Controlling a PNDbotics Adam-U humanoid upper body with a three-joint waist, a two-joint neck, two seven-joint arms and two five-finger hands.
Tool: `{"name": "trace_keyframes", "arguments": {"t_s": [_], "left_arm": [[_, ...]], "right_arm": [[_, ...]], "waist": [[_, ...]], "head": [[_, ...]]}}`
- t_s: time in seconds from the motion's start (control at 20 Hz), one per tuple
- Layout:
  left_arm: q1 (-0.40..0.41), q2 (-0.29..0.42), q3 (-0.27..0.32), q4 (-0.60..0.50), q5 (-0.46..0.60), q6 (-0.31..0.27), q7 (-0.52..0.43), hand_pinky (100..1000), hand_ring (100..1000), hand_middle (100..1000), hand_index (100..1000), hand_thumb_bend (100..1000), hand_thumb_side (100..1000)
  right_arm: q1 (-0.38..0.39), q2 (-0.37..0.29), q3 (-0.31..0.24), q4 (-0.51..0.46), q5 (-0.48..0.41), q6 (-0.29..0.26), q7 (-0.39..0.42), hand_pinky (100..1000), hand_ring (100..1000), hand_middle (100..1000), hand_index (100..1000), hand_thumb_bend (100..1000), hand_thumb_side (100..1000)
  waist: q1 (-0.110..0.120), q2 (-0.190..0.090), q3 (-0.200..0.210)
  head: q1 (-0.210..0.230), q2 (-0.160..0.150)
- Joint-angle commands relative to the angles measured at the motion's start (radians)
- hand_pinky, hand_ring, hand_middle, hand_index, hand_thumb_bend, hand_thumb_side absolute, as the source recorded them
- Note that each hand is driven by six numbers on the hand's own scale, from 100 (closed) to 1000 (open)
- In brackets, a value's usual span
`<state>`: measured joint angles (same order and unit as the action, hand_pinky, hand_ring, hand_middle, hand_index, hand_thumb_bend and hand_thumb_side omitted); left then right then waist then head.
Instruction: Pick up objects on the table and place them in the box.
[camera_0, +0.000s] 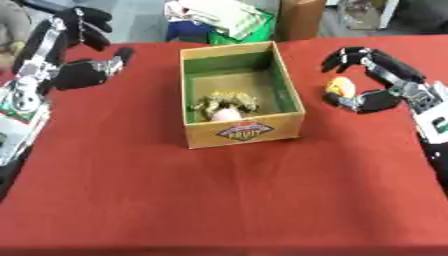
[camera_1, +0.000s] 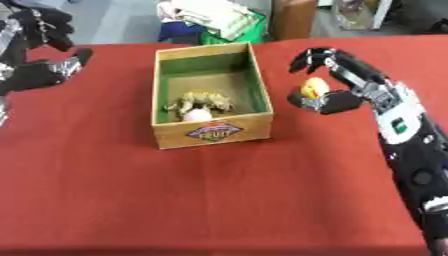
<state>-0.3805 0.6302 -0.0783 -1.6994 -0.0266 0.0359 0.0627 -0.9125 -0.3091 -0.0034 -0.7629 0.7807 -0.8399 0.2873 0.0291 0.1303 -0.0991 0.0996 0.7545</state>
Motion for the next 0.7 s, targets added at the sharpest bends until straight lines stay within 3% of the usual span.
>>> {"name": "trace_keyframes", "arguments": {"t_s": [0.05, 0.3, 0.5, 0.7], "left_arm": [[0.008, 0.027, 0.031, -0.047, 0.011, 0.007, 0.014, 601, 575, 593, 750, 444, 185], [0.030, 0.010, 0.042, -0.069, 0.020, 0.014, 0.024, 600, 575, 592, 750, 444, 183], [0.040, 0.003, 0.044, -0.076, 0.021, 0.016, 0.025, 600, 574, 592, 749, 443, 183], [0.047, -0.001, 0.046, -0.077, 0.019, 0.019, 0.024, 600, 574, 591, 749, 441, 183]], "right_arm": [[-0.031, -0.031, -0.033, 0.041, 0.109, 0.001, -0.069, 672, 760, 749, 755, 394, 654], [-0.038, -0.025, -0.068, 0.093, 0.251, 0.062, -0.204, 680, 773, 752, 760, 380, 667], [-0.043, -0.022, -0.090, 0.122, 0.357, 0.147, -0.321, 695, 797, 770, 766, 375, 684], [-0.048, -0.026, -0.103, 0.161, 0.439, 0.198, -0.383, 705, 804, 775, 771, 386, 696]], "waist": [[0.002, -0.011, 0.007], [0.006, -0.009, 0.023], [0.009, -0.010, 0.031], [0.010, -0.010, 0.035]], "head": [[-0.011, -0.014], [-0.021, -0.018], [-0.024, -0.021], [-0.025, -0.023]]}}
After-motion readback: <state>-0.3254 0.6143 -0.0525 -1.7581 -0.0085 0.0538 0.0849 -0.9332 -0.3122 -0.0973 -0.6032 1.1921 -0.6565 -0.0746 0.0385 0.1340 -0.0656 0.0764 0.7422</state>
